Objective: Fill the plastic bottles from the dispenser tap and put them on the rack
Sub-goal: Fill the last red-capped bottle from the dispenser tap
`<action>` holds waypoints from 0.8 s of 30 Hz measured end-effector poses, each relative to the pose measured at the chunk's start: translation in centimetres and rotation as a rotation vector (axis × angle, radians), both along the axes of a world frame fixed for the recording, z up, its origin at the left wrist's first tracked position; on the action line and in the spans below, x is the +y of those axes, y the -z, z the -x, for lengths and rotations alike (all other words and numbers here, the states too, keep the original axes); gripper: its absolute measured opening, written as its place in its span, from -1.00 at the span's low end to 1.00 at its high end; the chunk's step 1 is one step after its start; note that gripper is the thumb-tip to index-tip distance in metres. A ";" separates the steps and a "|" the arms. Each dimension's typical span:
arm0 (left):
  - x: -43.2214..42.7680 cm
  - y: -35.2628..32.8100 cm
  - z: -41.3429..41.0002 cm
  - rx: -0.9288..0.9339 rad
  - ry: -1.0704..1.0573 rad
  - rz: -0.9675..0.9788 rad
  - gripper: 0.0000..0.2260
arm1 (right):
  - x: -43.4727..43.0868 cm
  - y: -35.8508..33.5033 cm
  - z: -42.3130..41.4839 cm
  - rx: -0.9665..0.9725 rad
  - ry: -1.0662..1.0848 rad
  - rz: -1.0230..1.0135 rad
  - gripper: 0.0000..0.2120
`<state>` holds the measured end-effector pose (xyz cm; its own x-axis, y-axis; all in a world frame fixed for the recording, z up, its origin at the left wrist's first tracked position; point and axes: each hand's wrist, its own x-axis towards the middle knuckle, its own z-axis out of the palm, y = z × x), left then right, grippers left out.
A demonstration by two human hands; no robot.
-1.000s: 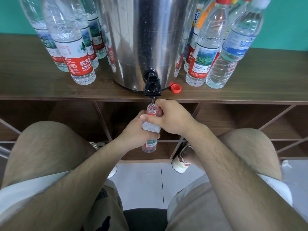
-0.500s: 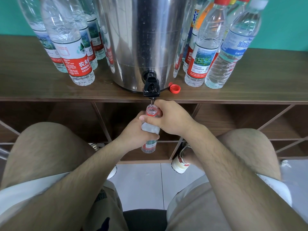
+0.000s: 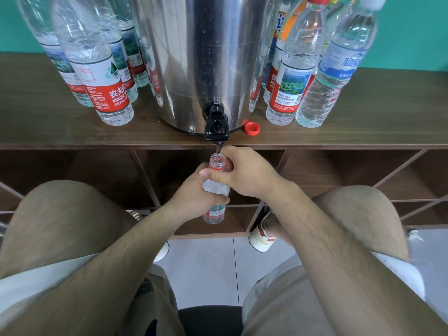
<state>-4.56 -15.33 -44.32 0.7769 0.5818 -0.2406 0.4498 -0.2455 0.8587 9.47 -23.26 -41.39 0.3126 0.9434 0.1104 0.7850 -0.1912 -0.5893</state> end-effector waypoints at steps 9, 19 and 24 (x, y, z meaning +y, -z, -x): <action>0.0 0.0 -0.1 -0.015 -0.027 -0.004 -0.37 | 0.1 -0.2 0.0 0.030 0.012 0.018 -0.57; -0.2 -0.4 -0.2 0.010 -0.037 -0.013 -0.36 | 0.0 -0.5 -0.1 0.024 0.016 0.035 -0.59; -0.4 -0.5 -0.3 0.034 -0.038 -0.041 -0.37 | 0.1 -0.5 -0.2 0.028 0.019 0.044 -0.58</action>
<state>-4.24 -15.75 -43.82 0.7458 0.6208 -0.2416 0.4881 -0.2625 0.8324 9.63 -23.19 -40.93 0.3329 0.9410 0.0599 0.7643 -0.2321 -0.6017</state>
